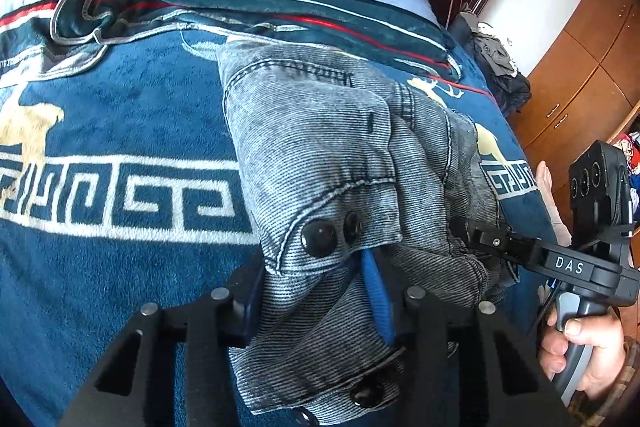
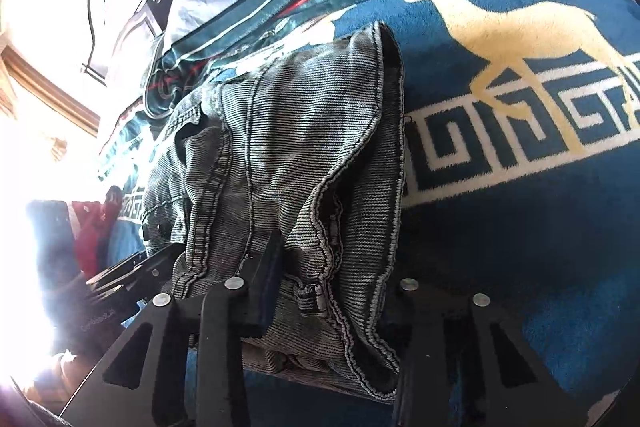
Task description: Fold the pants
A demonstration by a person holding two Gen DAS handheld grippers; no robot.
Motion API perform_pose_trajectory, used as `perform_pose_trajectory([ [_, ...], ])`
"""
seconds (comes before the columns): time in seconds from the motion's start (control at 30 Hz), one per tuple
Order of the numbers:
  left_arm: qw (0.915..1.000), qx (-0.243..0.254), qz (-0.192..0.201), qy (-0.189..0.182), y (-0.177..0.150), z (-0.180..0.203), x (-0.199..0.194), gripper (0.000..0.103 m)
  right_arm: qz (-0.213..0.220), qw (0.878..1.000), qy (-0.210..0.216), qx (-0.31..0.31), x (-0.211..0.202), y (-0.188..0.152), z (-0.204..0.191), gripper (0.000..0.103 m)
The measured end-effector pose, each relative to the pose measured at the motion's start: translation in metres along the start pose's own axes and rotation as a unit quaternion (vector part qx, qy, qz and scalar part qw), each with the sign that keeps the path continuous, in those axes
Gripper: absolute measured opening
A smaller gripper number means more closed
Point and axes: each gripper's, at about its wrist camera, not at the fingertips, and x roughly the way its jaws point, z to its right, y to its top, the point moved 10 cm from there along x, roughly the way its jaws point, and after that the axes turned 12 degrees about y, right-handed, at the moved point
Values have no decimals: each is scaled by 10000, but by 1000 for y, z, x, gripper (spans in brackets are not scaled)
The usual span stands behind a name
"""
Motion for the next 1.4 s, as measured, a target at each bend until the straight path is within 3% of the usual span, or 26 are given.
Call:
perform_pose_trajectory([
  [0.53,9981,256,543,-103,22,10,-38,43,287,9978,115,-584,-14,19,-50,30],
  [0.77,9952,334,917,-71,68,-3,-48,43,557,9942,268,-880,-13,53,-75,30],
  [0.93,9939,281,1065,-49,109,-17,-42,43,768,9916,321,-988,-4,99,-79,30],
  [1.07,9969,93,782,22,118,-39,-6,44,721,9901,103,-1202,16,125,-66,30],
  [1.17,9995,-30,104,294,101,-63,44,44,217,9926,-302,-1153,56,131,-28,30],
  [1.2,9995,-15,-17,326,92,-69,55,48,-6,9927,-518,-1091,69,128,-12,30],
  [1.23,9998,-61,60,184,87,-72,57,53,-268,9915,-763,-1020,84,120,8,39],
  [1.33,9996,-184,139,163,81,-79,55,58,-78,9941,-604,-895,87,116,23,53],
  [1.4,9995,-113,150,243,83,-78,56,58,15,9959,-505,-754,87,116,28,53],
])
